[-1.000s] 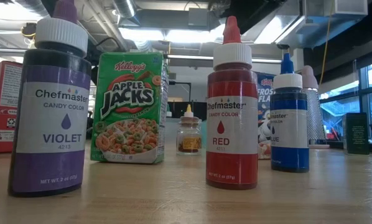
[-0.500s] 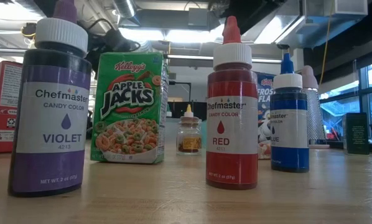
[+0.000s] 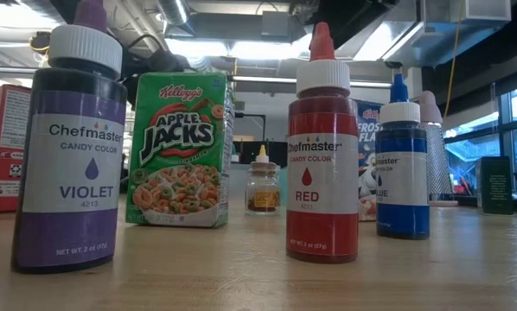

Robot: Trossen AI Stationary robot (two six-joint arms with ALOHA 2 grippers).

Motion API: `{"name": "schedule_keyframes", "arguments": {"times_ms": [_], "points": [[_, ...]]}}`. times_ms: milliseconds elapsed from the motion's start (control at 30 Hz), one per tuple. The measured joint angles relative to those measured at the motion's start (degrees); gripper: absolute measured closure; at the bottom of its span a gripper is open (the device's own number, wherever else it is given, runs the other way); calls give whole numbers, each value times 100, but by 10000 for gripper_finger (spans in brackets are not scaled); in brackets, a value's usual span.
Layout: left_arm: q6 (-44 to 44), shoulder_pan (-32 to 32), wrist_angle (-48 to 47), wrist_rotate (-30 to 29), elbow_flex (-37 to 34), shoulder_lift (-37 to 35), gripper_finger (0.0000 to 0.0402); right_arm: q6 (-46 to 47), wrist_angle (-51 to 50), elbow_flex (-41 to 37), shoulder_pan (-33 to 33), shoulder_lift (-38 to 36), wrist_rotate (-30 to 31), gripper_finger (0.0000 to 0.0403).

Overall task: Pick & Place Kitchen Items
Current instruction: Put the red seasoning can into the gray bin

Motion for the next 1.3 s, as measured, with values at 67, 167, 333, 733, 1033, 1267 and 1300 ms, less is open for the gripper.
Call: {"name": "schedule_keyframes", "arguments": {"times_ms": [67,167,333,733,1033,1267,1300], "points": [[7,0,-2,0,0,42,103,0,0,0,0,0,0,55],[17,0,23,2,0,93,102,0,0,0,0,0,0,55],[-117,0,49,3,0,160,103,0,0,0,0,0,0,55],[258,-12,172,275,0,160,105,0,0,0,-2,0,0,55],[1094,-220,200,302,0,160,104,0,1,0,-2,0,2,55],[1136,-255,4,500,-2,164,103,0,2,0,-2,0,2,55],[1178,-269,-2,486,-2,164,103,0,0,0,-2,0,2,55]]}}
